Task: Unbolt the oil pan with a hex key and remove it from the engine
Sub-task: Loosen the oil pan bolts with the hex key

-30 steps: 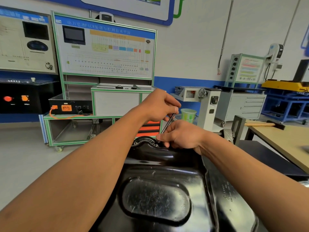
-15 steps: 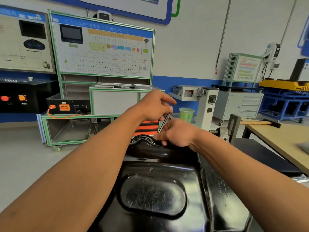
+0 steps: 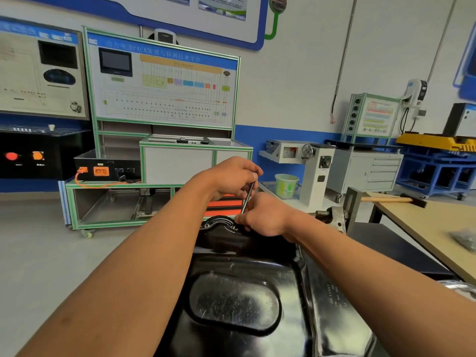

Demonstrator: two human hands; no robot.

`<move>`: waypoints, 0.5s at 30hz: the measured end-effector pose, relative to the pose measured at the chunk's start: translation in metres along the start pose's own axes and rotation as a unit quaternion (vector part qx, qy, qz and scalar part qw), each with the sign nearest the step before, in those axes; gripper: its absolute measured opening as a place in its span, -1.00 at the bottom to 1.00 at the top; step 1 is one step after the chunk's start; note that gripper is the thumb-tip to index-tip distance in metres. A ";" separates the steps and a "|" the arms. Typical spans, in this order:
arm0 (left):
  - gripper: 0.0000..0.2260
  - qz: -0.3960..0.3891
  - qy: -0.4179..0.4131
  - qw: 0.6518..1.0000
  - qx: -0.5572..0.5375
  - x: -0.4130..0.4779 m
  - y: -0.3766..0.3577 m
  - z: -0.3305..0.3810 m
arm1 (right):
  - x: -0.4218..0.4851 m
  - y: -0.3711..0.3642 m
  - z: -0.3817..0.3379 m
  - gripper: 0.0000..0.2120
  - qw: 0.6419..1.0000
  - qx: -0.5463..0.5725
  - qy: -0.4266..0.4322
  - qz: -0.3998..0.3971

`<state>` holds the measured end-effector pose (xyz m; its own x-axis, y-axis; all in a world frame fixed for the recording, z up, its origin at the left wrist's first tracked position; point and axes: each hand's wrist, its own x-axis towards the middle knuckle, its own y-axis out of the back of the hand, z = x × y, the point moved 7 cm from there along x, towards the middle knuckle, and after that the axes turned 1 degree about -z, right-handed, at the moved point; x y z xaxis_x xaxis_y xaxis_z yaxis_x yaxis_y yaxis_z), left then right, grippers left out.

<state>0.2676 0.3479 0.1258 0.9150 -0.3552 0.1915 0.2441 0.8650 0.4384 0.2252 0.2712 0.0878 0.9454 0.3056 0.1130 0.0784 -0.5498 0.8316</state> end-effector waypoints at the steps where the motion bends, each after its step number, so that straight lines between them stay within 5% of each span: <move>1: -0.86 0.000 0.003 1.000 -0.011 -0.001 0.004 -0.001 | 0.000 0.000 -0.003 -0.67 1.000 -0.006 0.011 0.002; 10: -0.84 0.029 0.149 0.982 -0.111 -0.078 0.095 -0.093 | 0.005 -0.010 -0.012 -0.79 0.996 -0.027 0.075 -0.044; 15: -0.88 0.055 0.115 0.990 -0.062 -0.103 0.096 -0.104 | 0.001 -0.007 -0.016 -0.77 0.992 -0.056 0.106 -0.036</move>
<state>0.2303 0.5039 0.0570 0.9836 -0.1792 0.0197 0.1641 0.9354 0.3131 0.2203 0.2873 0.0908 0.8503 0.5037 0.1528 0.0962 -0.4342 0.8957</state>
